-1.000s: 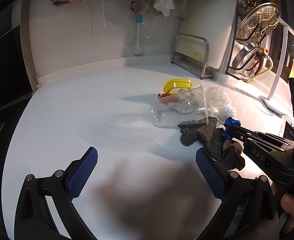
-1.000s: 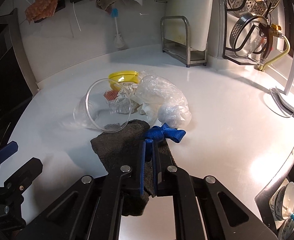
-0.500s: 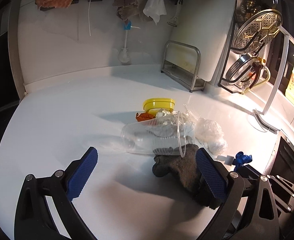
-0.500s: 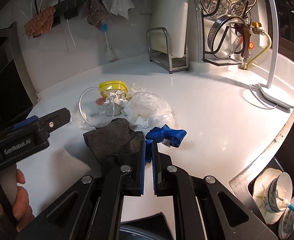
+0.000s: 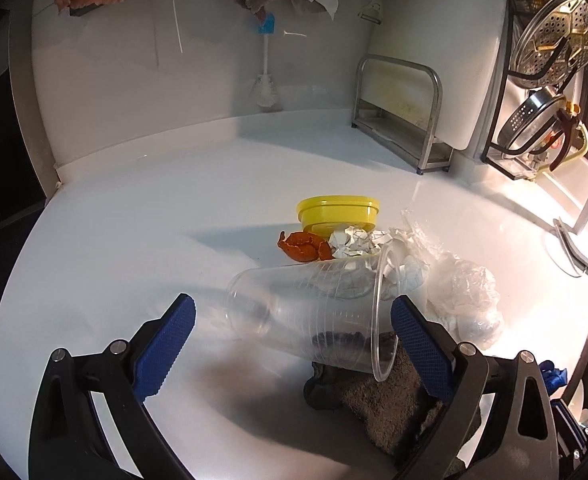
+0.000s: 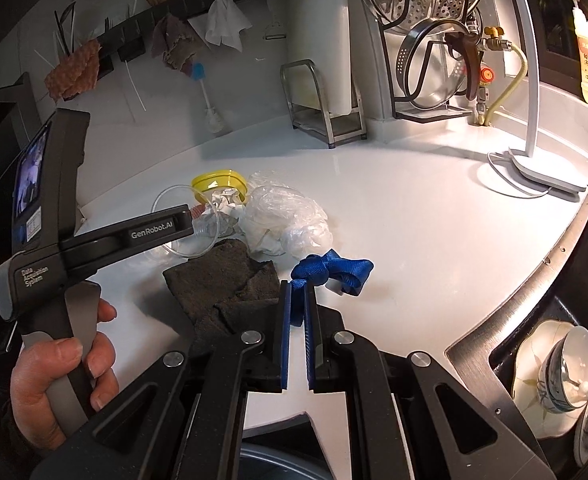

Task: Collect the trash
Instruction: 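Grasp the clear plastic cup rim with the left gripper while the right gripper holds the blue piece, then carry the cup in the left gripper and blue piece in the right gripper over the bin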

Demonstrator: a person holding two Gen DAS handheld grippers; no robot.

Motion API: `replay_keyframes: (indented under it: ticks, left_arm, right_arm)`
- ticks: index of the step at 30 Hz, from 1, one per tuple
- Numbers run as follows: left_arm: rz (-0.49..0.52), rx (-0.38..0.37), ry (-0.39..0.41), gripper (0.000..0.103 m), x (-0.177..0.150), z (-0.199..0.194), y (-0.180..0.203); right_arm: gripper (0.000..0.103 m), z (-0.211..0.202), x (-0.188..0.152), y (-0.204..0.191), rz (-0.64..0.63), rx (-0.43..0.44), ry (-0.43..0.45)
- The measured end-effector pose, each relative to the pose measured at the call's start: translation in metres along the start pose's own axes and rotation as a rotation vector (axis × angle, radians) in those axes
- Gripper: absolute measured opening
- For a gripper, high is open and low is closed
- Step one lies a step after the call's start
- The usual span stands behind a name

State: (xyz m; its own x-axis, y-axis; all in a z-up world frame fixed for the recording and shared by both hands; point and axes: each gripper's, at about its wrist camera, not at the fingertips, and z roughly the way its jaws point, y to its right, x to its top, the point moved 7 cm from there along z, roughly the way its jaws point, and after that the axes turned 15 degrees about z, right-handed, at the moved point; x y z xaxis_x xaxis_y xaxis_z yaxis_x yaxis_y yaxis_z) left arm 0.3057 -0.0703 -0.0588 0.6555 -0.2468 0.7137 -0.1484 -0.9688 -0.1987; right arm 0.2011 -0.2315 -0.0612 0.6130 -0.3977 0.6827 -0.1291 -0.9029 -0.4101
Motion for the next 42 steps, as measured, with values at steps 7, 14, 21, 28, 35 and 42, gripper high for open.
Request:
replay_keyframes:
  ticks: [7,14,21,28,35,42]
  left_arm:
    - [0.004,0.003,-0.026,0.048,-0.005,0.009,-0.006]
    - [-0.063,-0.055,0.006,0.008,-0.016,-0.001,-0.024]
    - [-0.027,-0.071,0.067,0.006,-0.022,-0.037,-0.031]
    - [0.005,-0.119,0.103,0.006,-0.037,-0.08,-0.033]
    - [0.037,-0.153,0.117,0.006,-0.068,-0.123,-0.032]
    - [0.079,-0.183,0.123,0.006,-0.103,-0.154,-0.023]
  right_arm:
    - [0.006,-0.001,0.0,-0.001,-0.002,0.011,0.004]
    - [0.006,-0.003,-0.001,-0.002,-0.009,0.009,0.01]
    - [0.006,-0.014,-0.004,-0.007,-0.013,0.008,0.019]
    - [0.006,-0.035,-0.015,-0.012,-0.002,0.003,0.025]
    - [0.006,-0.068,-0.041,-0.016,0.024,-0.01,0.029]
    - [0.006,-0.098,-0.076,-0.013,0.052,-0.029,0.02]
